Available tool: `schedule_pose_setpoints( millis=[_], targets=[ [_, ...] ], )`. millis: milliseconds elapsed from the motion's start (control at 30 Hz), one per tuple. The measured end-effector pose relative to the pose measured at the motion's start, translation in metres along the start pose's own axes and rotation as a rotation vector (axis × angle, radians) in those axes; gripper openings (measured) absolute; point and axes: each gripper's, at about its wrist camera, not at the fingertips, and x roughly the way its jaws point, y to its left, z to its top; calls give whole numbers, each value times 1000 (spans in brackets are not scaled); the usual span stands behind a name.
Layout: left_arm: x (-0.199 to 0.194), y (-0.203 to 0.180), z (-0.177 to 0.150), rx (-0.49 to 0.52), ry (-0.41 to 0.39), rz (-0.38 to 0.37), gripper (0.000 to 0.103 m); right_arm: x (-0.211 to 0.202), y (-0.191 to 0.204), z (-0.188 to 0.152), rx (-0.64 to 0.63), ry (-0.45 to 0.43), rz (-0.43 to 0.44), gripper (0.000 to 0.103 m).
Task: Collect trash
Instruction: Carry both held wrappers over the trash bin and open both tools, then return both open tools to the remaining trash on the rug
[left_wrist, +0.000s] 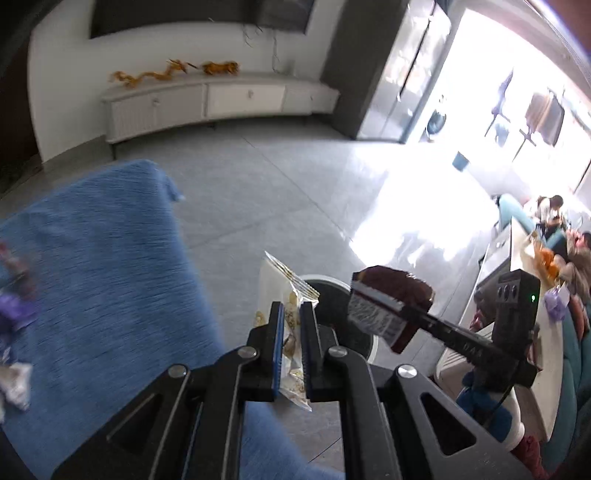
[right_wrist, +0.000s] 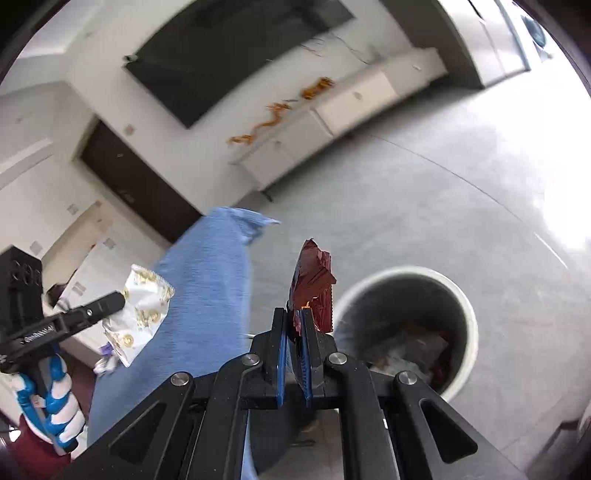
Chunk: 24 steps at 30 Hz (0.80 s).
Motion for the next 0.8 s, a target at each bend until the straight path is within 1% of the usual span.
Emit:
schedule_pose_setpoints(
  millis=[133,267,400,500,533,567,600,633,667,800],
  targets=[
    [60,-18,10,-5,85,-26,8,20,-31,-3,64,32,-47,7],
    [110,-29,13,-20,152,-43,9,38,-46,-6,92,63,-86,10],
    [142,-30,13,-55,210,-71,10,52,-58,-10,108,92,-133,10],
    [152,-29,10,-75,236,-91,11,55,-70,-15,125,111,-158,10],
    [153,-29,9,-76,240,-99,14,56,-74,-16,128,113,-162,16],
    [152,-27,7,-74,240,-105,25,55,-75,-17,131,113,-165,26],
    [151,-27,6,-76,238,-108,32,55,-78,-18,135,111,-173,30],
    [148,-26,5,-80,228,-111,45,53,-78,-18,138,108,-176,36],
    [142,-21,5,-83,218,-116,47,52,-77,-18,140,104,-178,37],
    [120,-22,7,-71,185,-129,47,41,-71,-12,129,78,-191,37]
  ],
)
